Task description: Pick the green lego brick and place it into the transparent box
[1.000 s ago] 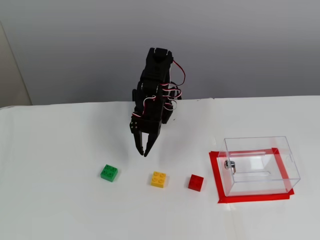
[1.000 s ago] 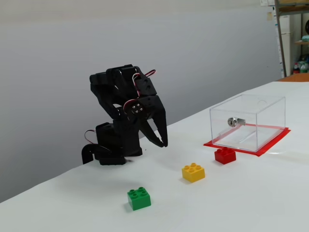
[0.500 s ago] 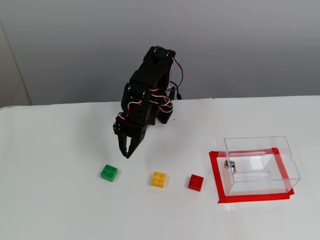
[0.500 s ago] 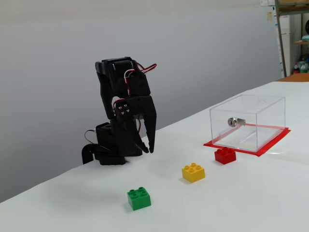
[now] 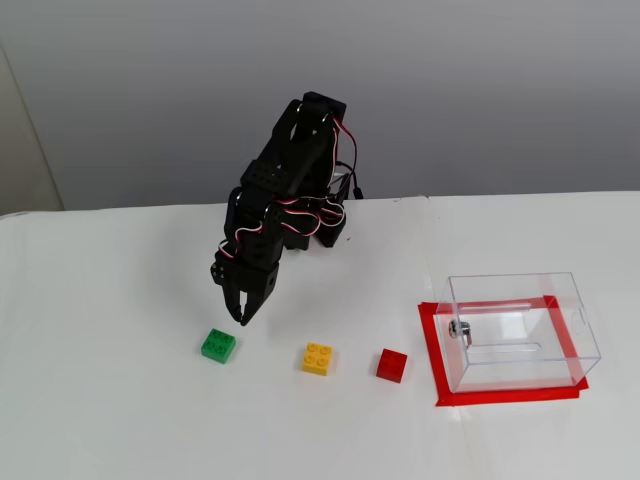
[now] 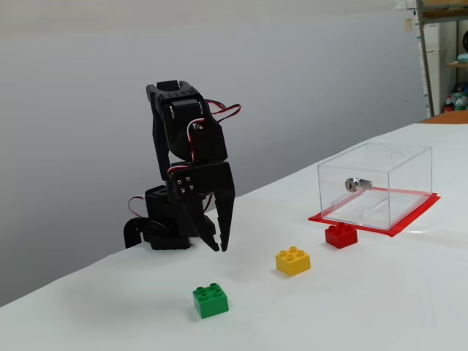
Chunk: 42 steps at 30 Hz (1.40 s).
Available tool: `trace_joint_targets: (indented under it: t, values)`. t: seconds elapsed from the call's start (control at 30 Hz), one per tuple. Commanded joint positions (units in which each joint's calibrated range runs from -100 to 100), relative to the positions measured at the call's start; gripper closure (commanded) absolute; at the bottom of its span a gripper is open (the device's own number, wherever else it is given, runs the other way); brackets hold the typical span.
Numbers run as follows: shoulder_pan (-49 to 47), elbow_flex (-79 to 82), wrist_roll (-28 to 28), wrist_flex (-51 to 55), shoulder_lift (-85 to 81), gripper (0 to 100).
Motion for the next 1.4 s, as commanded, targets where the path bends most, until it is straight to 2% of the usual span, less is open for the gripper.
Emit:
trace_joint_targets:
  t: [0.0,0.1,0.3,0.4,1.13,1.37]
  values:
    - [0.18,-2.43,0.89,-3.63,1.18,98]
    - [0.18,-2.52,2.3,-5.89,2.54,97]
    - [0.18,-2.16,2.56,-6.24,4.41,75]
    - [0.18,-2.07,2.72,-6.24,5.6,71]
    - [-0.86,-2.71,2.61,-12.07,15.78,69]
    - [-0.71,-2.61,2.46,-17.21,17.99,70]
